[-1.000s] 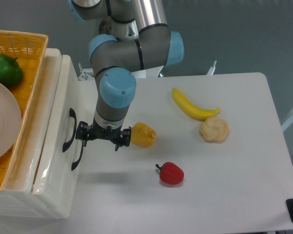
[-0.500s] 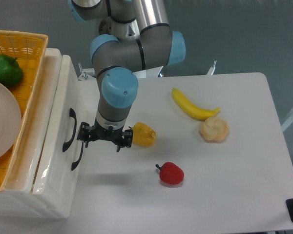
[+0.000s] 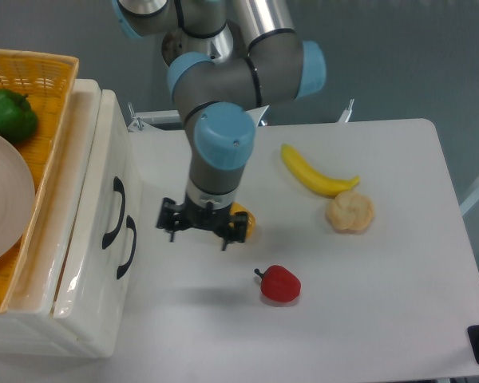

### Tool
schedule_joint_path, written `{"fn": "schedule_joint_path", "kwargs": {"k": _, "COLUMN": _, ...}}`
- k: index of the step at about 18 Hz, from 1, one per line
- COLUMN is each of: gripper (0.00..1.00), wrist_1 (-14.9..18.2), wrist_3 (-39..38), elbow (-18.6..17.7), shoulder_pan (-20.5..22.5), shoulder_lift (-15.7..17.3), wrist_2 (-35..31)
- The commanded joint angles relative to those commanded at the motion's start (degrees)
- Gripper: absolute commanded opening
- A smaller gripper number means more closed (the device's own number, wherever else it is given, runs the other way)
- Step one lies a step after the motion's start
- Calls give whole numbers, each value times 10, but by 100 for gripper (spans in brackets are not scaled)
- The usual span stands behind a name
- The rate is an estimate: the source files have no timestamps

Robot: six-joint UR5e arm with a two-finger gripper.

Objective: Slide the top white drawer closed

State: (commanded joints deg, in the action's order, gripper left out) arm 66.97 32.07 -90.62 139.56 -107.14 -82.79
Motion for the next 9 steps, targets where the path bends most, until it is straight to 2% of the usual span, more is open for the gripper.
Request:
{"fn": "schedule_joint_path", "kwargs": {"k": 7, "gripper": 100, "wrist_1": 0, "wrist_3": 94, "elbow": 3, "shoulder_pan": 76, "shoulder_lift": 8, "wrist_2": -1}}
{"fn": "schedule_joint_path", "kwargs": {"k": 9, "gripper": 100, "wrist_1": 0, "wrist_3": 126, "elbow": 3, "shoulder_pan": 85, "shoulder_lift": 11, "wrist_2": -3}}
